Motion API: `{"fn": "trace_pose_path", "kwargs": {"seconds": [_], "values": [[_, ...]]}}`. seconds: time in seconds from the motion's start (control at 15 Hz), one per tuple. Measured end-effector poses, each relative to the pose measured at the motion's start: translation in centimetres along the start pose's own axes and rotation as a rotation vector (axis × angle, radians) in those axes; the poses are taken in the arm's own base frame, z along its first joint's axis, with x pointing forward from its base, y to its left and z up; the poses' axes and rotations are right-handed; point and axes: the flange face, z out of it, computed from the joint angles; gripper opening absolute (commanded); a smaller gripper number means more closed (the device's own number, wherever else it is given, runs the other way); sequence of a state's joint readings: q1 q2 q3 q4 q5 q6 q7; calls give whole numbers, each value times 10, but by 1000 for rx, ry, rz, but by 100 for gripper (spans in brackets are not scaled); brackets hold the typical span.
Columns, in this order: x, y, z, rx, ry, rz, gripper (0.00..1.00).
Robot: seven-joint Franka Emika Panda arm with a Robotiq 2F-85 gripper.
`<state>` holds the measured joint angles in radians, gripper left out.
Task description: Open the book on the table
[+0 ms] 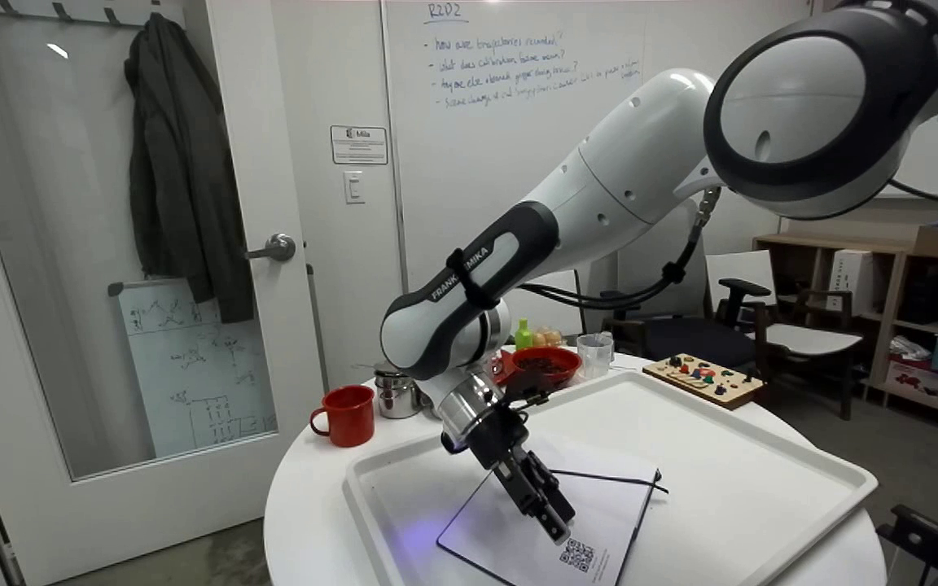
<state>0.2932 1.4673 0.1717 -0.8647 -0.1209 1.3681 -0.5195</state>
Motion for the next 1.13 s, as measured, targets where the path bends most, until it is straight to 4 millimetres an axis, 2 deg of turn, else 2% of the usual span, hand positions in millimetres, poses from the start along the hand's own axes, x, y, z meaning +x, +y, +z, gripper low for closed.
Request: {"fn": "trace_pose_path", "kwargs": {"seconds": [0.4, 0.87, 1.13], "values": [[-6, 4, -7, -14, -5, 32, 100], [-46, 15, -61, -44, 72, 56, 100], [-45, 14, -58, -40, 63, 54, 100]]}}
